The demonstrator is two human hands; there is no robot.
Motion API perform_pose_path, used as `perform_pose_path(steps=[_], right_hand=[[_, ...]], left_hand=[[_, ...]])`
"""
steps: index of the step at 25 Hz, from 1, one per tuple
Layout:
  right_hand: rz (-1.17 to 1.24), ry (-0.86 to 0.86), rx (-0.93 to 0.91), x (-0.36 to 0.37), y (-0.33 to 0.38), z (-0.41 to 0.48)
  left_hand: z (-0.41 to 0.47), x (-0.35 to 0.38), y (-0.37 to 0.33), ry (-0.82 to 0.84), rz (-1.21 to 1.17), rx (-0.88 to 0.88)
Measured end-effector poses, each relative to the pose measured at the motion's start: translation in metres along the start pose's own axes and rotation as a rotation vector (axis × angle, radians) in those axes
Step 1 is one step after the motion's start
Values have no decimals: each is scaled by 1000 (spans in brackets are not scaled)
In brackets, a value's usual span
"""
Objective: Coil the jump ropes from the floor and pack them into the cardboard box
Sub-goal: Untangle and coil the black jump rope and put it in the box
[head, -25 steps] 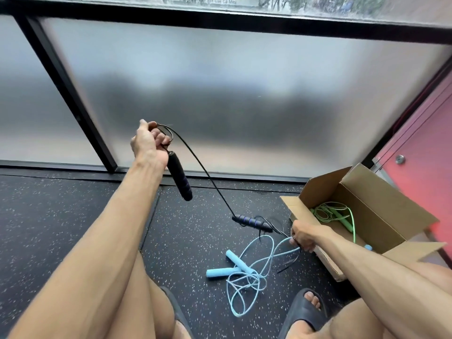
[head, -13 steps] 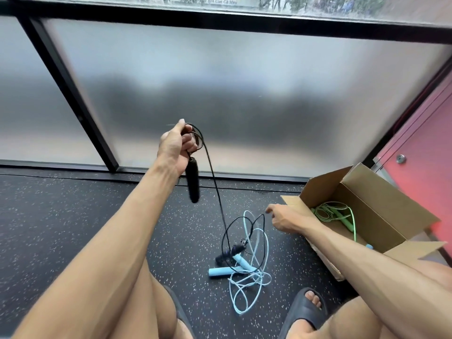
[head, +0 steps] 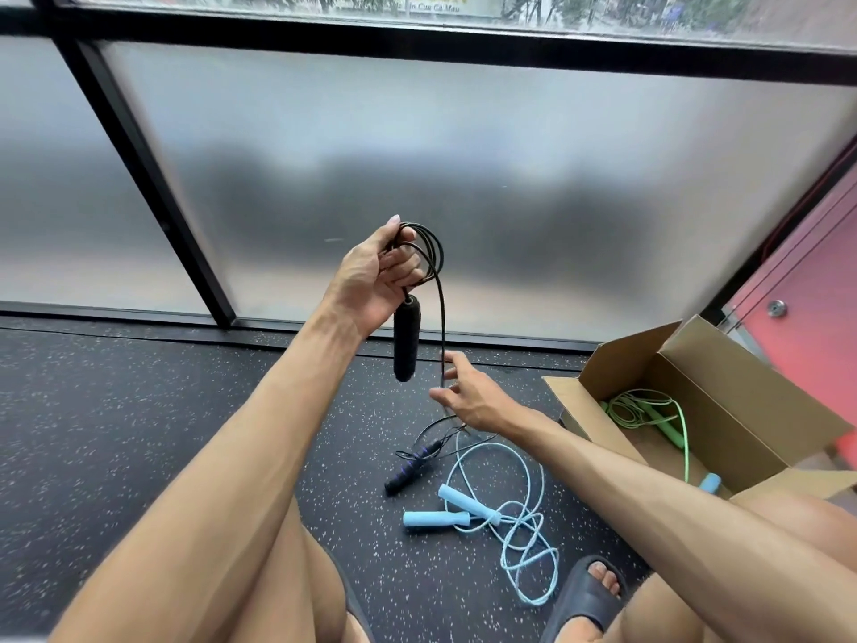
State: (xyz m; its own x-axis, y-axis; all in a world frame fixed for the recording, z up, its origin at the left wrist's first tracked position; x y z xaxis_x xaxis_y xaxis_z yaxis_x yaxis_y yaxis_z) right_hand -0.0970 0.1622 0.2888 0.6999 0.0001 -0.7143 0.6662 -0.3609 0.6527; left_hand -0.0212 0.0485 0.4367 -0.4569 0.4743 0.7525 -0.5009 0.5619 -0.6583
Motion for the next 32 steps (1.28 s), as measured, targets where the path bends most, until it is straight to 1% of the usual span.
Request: perform_pose_path(steps=[4,7,10,12,14,15,17,19,21,24,25,27,29,32], right_hand=[[64,-54,-33,-17,18,3],[128,-57,-23,-41,28,0],[269,-152,-44,-79,38,-3],[286,-276,-111,-103,47,-8],[289,-372,-181,-119,54,-16],[289,-414,-219,-125,57,-19],[278,-506,-287,-132,61,-25],[260,-618,-298,-141,60,-30],[253,-711,-279,-149,55,-34],[221,-752,-258,-155,49,-35],[204,-740,-243,-154,47,-32],[186,-687,-211,-148,41,-26],[187,-599,-177,-138,35,-19],[190,-400,-130,-114,25,-8]], left_hand=[[-1,-4,-3,-8,40,24],[0,-24,-14,-128,184,99],[0,-43,-19,-270,353,142],[-2,-55,-17,-351,517,112],[-3,-63,-15,-413,777,81],[-4,-65,-14,-416,884,52],[-6,-62,-3,-336,952,-72],[-11,-52,12,-201,914,-201],[-20,-40,24,-63,844,-291],[-31,-17,41,185,687,-397],[-32,-11,44,243,624,-409],[-31,-1,46,288,511,-403],[-29,7,44,291,417,-375],[-23,11,32,245,281,-271]])
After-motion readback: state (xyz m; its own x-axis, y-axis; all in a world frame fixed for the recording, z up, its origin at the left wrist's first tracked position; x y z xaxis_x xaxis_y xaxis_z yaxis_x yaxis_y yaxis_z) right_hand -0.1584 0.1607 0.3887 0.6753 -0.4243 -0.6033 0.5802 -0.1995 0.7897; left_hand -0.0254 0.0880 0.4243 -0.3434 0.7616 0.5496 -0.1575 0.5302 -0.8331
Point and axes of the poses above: each hand's wrist, its own z-axis towards the middle knuckle, its own x-axis out of the palm, y = z × x, the point moved 8 cm from there along z, towards the middle knuckle, and after that the axes turned 6 degrees about -z, right-handed, at the moved point
